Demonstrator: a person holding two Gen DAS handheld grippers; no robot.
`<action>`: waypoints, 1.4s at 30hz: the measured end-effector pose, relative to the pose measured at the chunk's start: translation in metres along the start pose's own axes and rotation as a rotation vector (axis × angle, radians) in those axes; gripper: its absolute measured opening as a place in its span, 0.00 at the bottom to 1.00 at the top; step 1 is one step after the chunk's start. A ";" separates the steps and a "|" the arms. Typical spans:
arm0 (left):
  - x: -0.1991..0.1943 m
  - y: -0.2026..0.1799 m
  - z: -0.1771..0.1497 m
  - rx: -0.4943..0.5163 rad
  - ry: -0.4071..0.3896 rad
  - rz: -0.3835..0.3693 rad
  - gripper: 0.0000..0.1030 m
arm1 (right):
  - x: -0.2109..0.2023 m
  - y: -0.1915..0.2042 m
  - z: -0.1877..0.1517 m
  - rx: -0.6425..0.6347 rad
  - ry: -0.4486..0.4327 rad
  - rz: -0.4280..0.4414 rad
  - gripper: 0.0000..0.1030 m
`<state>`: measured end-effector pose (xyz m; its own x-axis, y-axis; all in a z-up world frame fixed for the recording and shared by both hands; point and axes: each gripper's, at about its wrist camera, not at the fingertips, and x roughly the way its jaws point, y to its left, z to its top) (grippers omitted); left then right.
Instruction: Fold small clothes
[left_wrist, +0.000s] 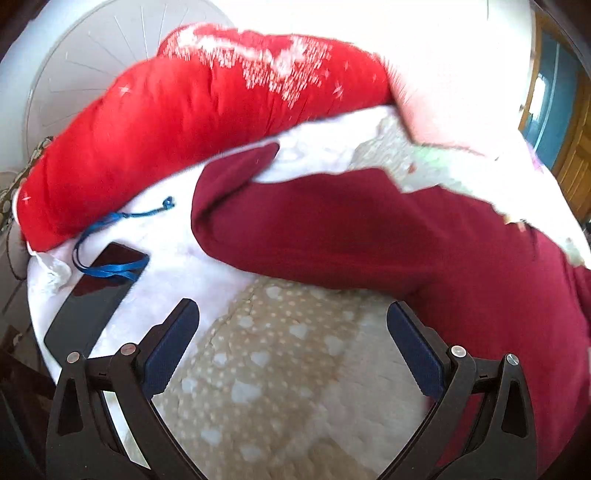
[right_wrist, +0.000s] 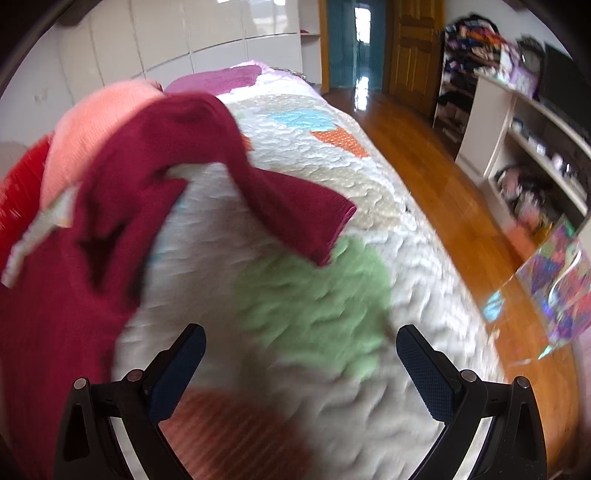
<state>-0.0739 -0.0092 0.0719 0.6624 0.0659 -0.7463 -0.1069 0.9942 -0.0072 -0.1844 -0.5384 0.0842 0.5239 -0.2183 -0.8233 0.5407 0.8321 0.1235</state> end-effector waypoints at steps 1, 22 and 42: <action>-0.009 -0.003 0.000 0.004 -0.013 -0.016 0.99 | -0.010 0.002 -0.002 0.011 -0.003 0.019 1.00; -0.049 -0.080 0.000 0.144 -0.080 -0.101 0.99 | -0.103 0.179 -0.022 -0.305 -0.185 0.185 1.00; -0.044 -0.100 -0.001 0.186 -0.086 -0.128 0.99 | -0.102 0.228 -0.009 -0.351 -0.173 0.180 1.00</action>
<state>-0.0930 -0.1116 0.1053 0.7231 -0.0623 -0.6879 0.1151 0.9929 0.0311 -0.1207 -0.3220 0.1910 0.7079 -0.1113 -0.6974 0.1896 0.9812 0.0358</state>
